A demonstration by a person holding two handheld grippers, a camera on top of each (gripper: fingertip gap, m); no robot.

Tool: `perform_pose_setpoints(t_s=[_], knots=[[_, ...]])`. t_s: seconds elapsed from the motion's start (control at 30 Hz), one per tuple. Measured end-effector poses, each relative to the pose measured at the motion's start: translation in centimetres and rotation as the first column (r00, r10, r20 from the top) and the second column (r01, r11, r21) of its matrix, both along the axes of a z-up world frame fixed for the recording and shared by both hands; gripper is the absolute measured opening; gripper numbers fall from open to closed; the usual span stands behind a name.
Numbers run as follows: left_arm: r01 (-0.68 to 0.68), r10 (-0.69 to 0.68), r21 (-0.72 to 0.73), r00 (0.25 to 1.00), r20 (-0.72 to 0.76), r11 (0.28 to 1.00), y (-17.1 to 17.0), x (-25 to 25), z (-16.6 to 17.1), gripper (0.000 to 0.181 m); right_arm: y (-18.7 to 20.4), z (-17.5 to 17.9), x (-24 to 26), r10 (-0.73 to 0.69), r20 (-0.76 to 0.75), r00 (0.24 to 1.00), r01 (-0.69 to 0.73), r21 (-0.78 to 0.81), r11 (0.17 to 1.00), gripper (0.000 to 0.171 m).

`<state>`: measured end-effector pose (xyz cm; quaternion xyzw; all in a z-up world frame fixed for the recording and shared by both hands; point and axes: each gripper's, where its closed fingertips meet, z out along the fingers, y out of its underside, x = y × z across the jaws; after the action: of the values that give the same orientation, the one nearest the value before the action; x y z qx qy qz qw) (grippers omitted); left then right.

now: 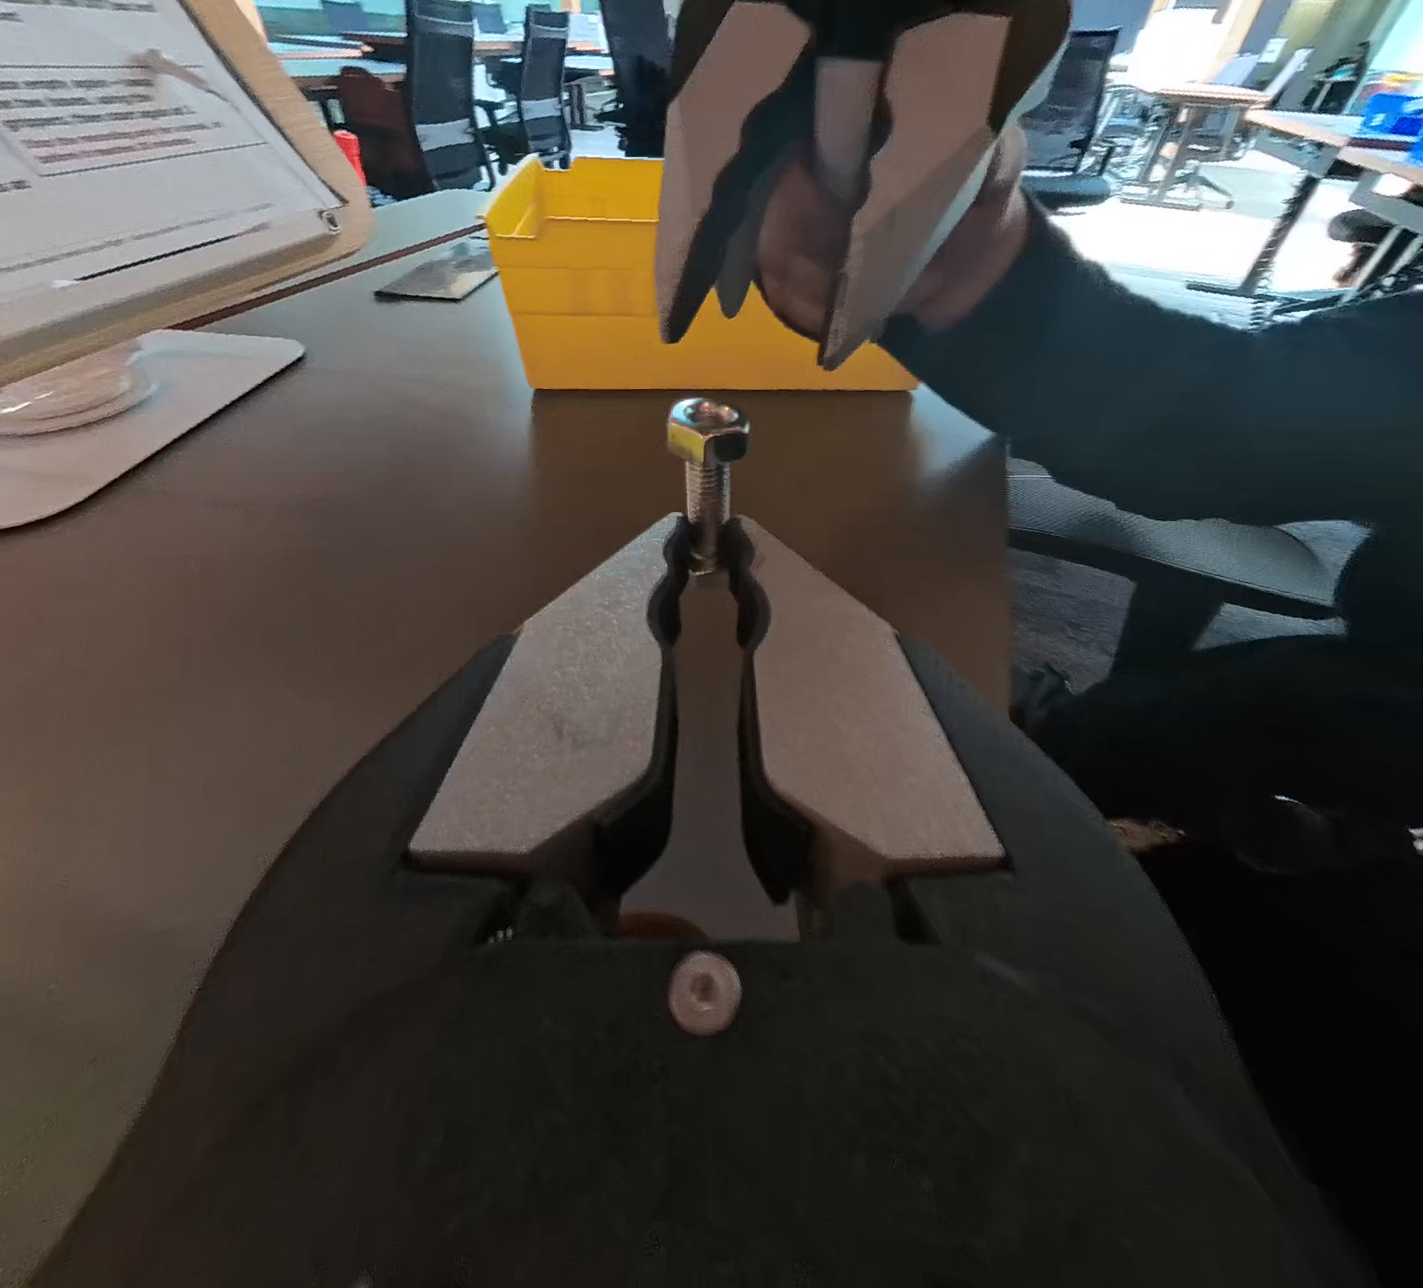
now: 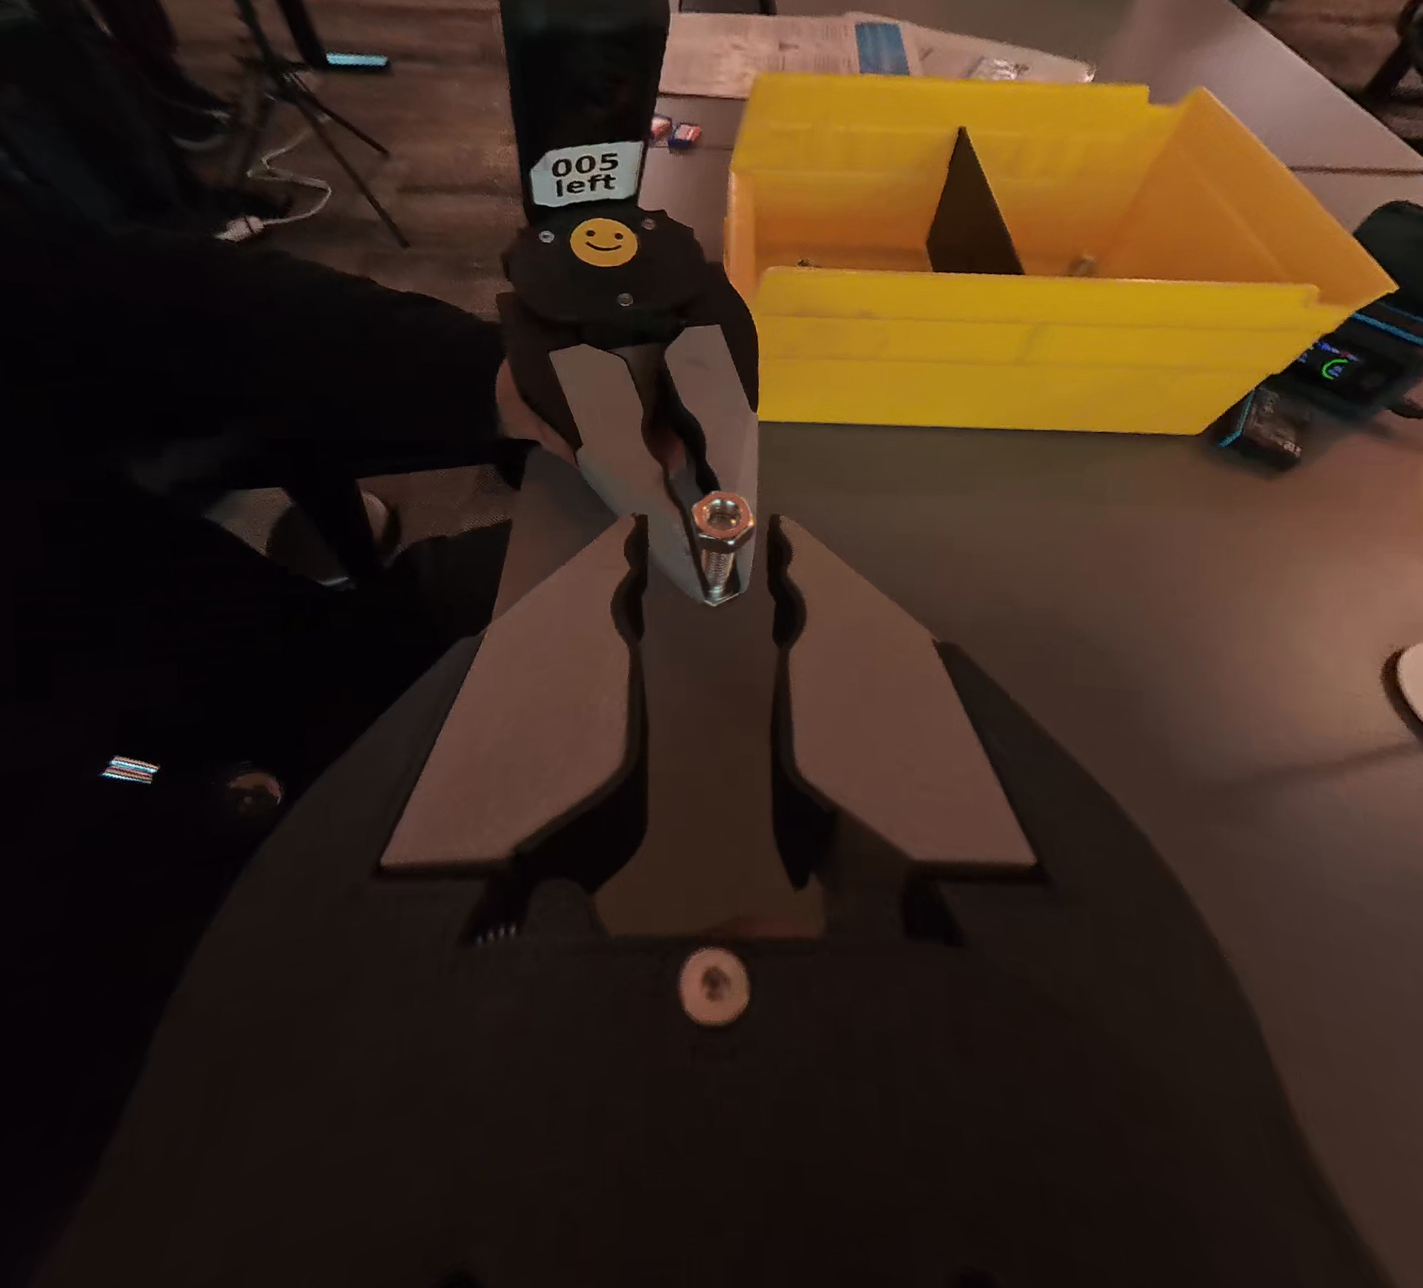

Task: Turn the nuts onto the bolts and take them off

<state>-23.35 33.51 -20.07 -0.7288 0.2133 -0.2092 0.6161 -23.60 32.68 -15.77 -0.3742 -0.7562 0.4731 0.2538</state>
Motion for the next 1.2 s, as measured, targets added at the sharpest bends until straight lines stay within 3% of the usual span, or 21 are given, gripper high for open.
perform_pose_setpoints(t_s=[0.8,1.0,1.2], knots=[[0.053,-0.053,0.01,0.999,-0.004,0.999,-0.6,1.2,0.1,0.007,-1.4,-1.5,-0.2,0.057,-0.022,0.998,-0.057,0.023,0.998,0.014],[-0.013,0.013,0.007,0.999,-0.048,1.0,-0.1,0.8,-0.3,0.007,-0.7,-1.9,-0.4,-0.019,0.017,1.0,0.019,0.032,0.999,0.015],[-0.163,0.161,-0.006,0.982,-0.096,0.987,0.9,-0.3,-0.8,0.007,0.3,-2.5,-1.3,-0.165,0.043,0.985,0.162,0.058,0.985,0.015]])
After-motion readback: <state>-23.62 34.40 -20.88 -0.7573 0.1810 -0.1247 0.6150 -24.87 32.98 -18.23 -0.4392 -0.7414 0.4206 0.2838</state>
